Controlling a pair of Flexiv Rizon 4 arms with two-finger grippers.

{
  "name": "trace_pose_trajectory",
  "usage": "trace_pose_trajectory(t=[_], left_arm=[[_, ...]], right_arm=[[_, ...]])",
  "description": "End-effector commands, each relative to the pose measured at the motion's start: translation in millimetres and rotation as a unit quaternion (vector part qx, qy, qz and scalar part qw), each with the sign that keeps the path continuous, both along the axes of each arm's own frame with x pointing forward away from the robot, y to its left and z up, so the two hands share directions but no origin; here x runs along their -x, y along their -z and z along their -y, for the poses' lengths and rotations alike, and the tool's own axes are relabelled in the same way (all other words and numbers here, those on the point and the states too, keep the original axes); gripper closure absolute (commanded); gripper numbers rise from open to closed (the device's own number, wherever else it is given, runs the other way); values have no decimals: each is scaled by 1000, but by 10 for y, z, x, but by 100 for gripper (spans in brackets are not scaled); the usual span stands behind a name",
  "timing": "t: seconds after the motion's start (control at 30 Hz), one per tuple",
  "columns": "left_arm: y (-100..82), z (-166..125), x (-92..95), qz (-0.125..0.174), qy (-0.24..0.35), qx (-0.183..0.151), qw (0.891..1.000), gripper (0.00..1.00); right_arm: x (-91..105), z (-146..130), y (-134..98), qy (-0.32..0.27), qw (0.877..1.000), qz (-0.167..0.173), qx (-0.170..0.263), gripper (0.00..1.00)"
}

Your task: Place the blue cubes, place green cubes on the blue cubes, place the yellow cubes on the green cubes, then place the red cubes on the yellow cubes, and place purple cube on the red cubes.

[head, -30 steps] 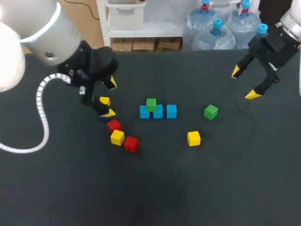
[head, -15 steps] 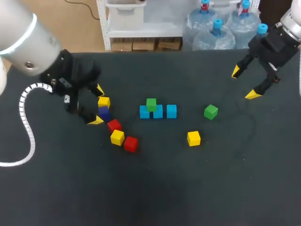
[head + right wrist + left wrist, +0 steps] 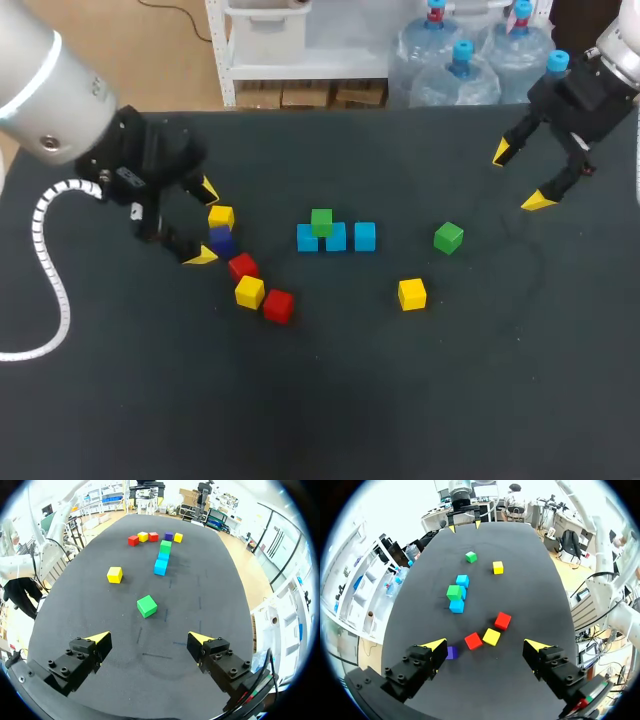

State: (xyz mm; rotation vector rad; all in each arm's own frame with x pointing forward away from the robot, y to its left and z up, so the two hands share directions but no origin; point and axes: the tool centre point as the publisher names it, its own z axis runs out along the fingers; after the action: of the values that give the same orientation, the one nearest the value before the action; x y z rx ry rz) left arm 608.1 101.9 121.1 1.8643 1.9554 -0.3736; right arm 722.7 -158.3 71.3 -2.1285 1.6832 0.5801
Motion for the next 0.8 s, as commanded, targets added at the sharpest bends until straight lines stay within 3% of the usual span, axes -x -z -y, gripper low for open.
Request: trace_pose_trajectory(t=[0.03, 0.2, 0.37, 0.57, 0.8], left_arm=[[0, -9, 3, 1, 1, 1, 1000, 0], [0, -9, 3, 1, 1, 1, 1000, 0], [0, -9, 3, 1, 1, 1, 1000, 0], [0, -9, 3, 1, 1, 1, 1000, 0], [0, -9, 3, 1, 1, 1, 1000, 0]], right_arm=[[-2, -1, 3, 0, 1000, 0, -1, 0], [-2, -1, 3, 0, 1000, 0, -1, 0], [-134, -125, -19, -77, 997, 5, 5, 0], [-102, -350, -3, -142, 990, -2, -8, 0], [-81, -495, 185, -208, 978, -15, -26, 0]])
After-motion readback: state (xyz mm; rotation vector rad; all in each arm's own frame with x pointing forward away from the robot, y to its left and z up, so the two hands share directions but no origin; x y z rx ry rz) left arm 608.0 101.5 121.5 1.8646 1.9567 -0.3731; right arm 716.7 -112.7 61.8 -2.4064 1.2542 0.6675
